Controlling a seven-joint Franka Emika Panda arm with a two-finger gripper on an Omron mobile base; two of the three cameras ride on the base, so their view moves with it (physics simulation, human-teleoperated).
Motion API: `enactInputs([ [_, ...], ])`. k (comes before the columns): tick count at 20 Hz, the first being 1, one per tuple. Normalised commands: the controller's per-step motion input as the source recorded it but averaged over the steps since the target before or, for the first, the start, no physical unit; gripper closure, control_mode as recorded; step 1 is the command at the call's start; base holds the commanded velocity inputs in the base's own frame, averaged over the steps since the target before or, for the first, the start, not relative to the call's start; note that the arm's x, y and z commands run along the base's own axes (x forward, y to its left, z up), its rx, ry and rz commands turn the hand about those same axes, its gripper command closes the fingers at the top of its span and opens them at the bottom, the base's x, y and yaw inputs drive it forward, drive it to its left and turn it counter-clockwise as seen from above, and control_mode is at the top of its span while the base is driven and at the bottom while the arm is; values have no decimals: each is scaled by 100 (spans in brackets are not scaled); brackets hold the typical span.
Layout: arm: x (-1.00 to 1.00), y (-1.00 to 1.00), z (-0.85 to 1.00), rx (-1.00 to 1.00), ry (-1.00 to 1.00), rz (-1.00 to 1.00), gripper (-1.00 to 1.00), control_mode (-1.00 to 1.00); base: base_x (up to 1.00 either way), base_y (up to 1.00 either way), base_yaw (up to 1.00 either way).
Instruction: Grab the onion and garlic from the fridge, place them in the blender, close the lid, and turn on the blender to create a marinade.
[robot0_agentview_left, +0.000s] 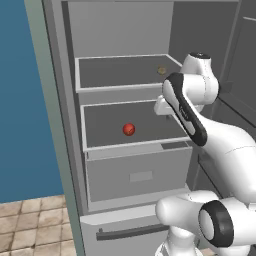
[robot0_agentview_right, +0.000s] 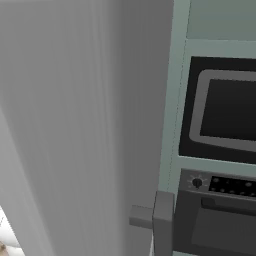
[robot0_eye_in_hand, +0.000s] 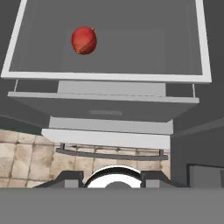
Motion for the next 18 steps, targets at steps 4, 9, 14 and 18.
enactInputs([
  [4, -15, 3, 0, 0, -2, 0, -100, -100, 0, 0, 0],
  [9, 3, 93, -41, -18, -1, 0, -100, -100, 0, 0, 0],
  [14, 32, 96, -65, -1, -16, -12, -100, -100, 0, 0, 0],
  [18, 49, 47, -32, 0, -10, -21, -100, -100, 0, 0, 0],
])
